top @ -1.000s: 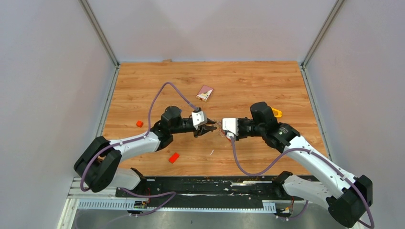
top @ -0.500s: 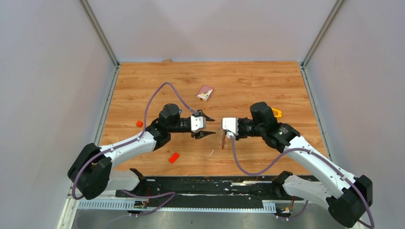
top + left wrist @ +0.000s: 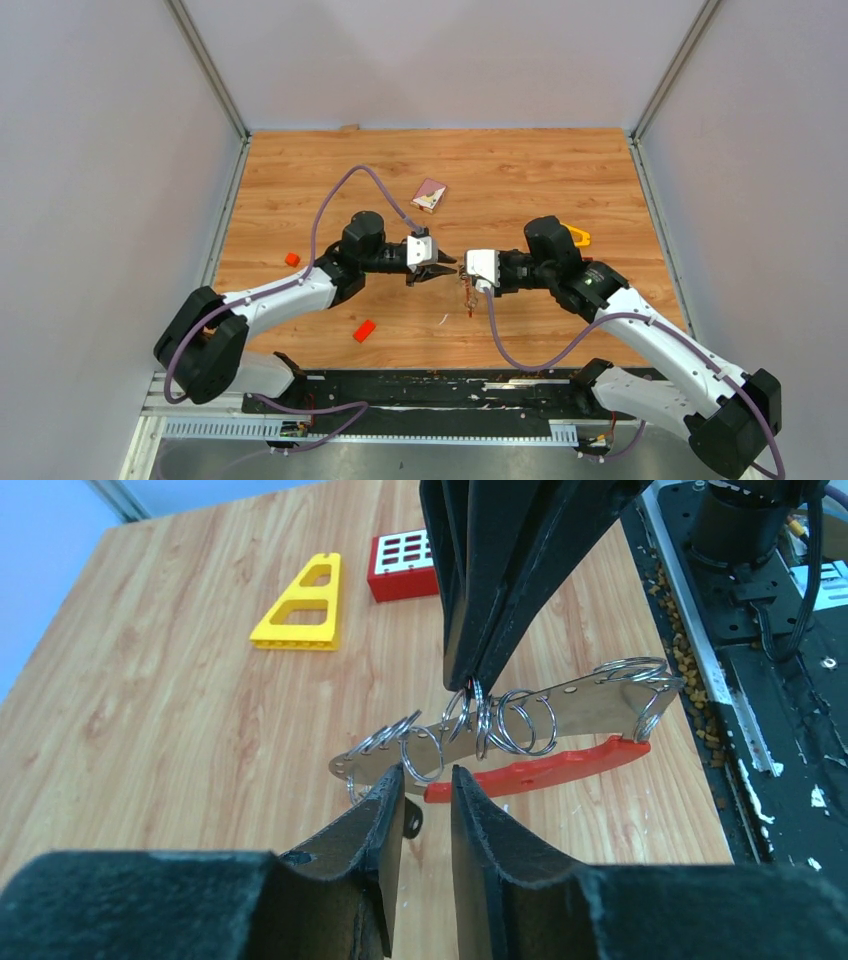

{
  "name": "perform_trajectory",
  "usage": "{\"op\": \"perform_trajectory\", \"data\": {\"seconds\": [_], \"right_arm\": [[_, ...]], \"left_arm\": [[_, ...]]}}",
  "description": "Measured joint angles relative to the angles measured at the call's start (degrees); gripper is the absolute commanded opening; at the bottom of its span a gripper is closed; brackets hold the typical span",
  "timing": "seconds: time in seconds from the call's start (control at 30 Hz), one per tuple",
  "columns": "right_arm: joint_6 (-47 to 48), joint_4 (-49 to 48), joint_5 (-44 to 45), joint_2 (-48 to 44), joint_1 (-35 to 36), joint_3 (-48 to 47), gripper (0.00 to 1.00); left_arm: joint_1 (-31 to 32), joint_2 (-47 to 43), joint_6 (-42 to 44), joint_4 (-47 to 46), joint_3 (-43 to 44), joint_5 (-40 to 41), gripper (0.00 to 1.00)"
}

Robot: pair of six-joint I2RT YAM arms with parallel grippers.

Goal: Put the keys on the keyring

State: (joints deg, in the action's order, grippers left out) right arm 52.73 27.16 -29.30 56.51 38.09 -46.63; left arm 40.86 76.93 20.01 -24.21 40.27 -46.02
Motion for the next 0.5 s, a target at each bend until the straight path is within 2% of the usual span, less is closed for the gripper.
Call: {"op": "perform_trajectory", "data": {"seconds": [0.5], "right_arm": [[-0.2, -0.1, -0.1, 0.0, 0.0, 0.5, 0.00]], "left_arm": [[0.6, 2.2, -3.8, -1.0, 0.0, -3.0, 0.36]]}}
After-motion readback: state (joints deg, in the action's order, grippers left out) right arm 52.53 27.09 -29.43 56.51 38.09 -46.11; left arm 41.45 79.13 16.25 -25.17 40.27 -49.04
